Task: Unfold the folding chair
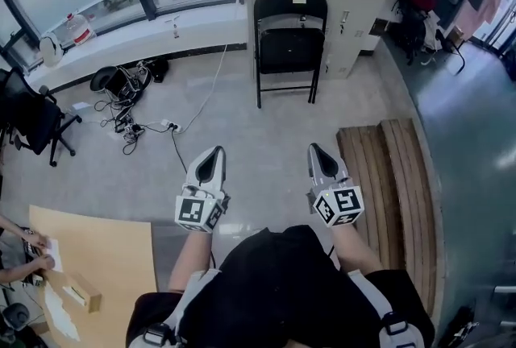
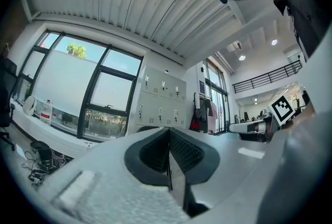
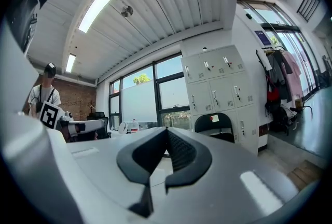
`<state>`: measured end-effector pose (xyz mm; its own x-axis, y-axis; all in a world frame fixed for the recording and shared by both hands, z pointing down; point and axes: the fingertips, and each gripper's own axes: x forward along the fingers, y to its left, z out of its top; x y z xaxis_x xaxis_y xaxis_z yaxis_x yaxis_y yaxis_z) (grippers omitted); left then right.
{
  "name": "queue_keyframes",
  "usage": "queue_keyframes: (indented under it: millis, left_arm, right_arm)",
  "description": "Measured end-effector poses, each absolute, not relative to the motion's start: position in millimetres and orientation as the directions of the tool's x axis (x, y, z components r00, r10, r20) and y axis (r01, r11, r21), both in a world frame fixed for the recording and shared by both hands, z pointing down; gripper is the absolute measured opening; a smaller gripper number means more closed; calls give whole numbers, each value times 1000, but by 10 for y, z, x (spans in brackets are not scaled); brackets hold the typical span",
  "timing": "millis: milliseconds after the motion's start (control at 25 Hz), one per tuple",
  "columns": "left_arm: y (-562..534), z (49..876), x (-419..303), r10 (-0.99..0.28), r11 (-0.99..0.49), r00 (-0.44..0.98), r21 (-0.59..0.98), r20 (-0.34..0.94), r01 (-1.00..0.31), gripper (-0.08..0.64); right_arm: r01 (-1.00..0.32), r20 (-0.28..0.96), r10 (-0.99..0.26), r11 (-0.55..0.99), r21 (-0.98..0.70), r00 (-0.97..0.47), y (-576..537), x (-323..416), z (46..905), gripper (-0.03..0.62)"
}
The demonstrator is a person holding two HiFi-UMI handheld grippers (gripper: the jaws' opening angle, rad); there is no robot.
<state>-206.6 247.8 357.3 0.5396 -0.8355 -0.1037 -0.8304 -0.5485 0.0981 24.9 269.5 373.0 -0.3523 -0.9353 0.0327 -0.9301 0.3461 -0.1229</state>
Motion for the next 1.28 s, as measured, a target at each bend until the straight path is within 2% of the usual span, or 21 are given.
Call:
queue_keyframes:
  millis: [240, 680, 840, 1120, 1280]
  left_arm:
    - [2088, 3607, -1996, -851, -525, 516, 118, -96, -843, 3]
    - [988, 3469, -1504, -861, -505, 496, 66, -113, -861, 3]
    - [653, 3489, -1297, -864, -502, 494, 75, -103, -862, 3]
    - [199, 3530, -1025, -883, -469, 459, 111, -104, -876, 3]
    - [35, 3614, -953, -884, -468, 462, 115, -75, -876, 3]
  right_arm:
    - [-924, 33, -931, 358, -132, -365, 2142, 323, 3714, 5]
    - [-906, -47, -921, 388, -169, -386, 770, 796, 3581, 5]
    - [-911, -29, -930, 364, -196, -366, 362, 1111, 3664, 5]
    - [-889, 42, -898, 424, -173, -437, 2, 1053, 3858, 5]
    - [-896, 68, -903, 407, -178, -423, -175, 1236, 3928, 5]
